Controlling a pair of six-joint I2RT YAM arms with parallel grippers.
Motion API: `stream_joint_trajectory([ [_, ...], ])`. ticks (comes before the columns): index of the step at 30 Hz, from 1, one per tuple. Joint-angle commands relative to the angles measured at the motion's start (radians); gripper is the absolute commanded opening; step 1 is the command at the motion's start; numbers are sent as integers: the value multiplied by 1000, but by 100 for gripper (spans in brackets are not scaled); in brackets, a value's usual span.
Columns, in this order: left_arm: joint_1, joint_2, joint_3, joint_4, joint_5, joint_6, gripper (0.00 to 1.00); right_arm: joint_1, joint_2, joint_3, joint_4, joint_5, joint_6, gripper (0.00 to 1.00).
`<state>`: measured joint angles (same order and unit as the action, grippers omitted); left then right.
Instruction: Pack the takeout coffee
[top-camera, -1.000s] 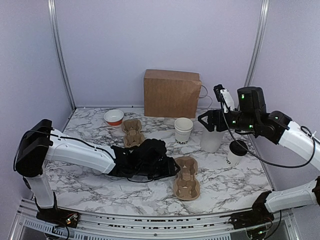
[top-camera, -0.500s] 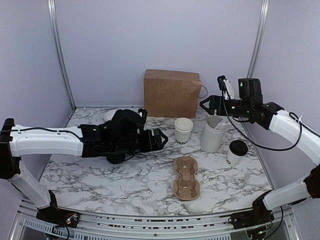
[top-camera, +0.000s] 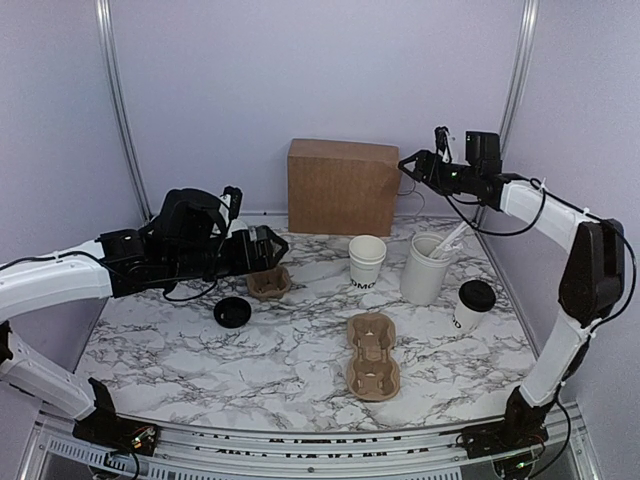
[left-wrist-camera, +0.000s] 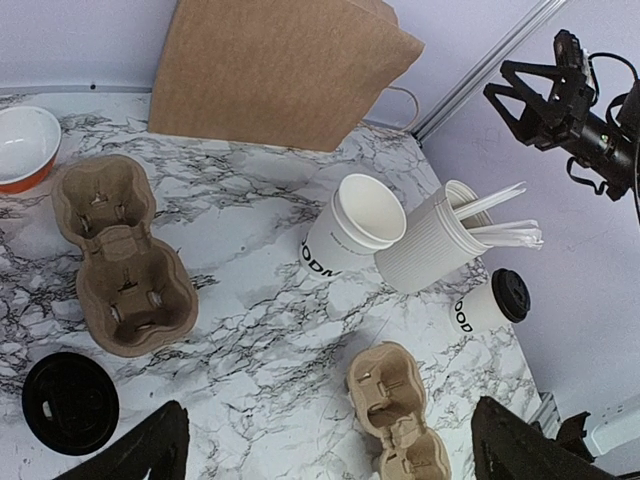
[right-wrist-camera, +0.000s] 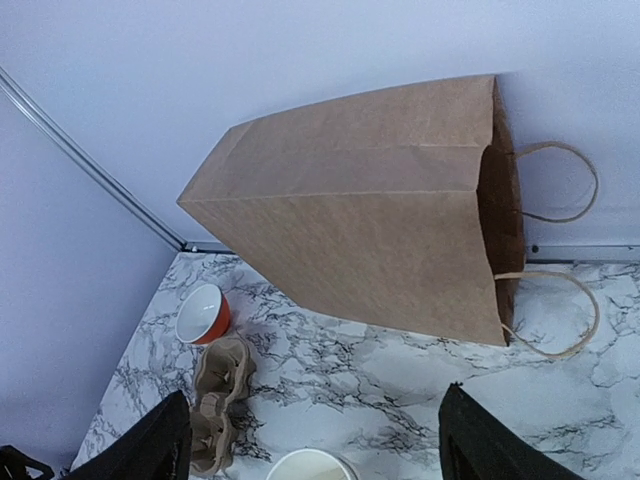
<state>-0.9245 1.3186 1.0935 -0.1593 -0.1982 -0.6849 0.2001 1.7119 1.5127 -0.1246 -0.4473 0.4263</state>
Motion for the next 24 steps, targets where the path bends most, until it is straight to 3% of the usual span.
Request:
stream_joint_trajectory([
  [1, 30, -70, -30, -76, 14, 41, 99, -49, 130, 164, 45, -65, 45, 82],
  [11, 70, -110, -43, -102, 29, 39, 99, -92, 509, 594, -54, -181, 87, 81],
  [24, 81, -146, -65, -121, 25, 26, 99, -94, 654, 723, 25, -329, 200, 77],
])
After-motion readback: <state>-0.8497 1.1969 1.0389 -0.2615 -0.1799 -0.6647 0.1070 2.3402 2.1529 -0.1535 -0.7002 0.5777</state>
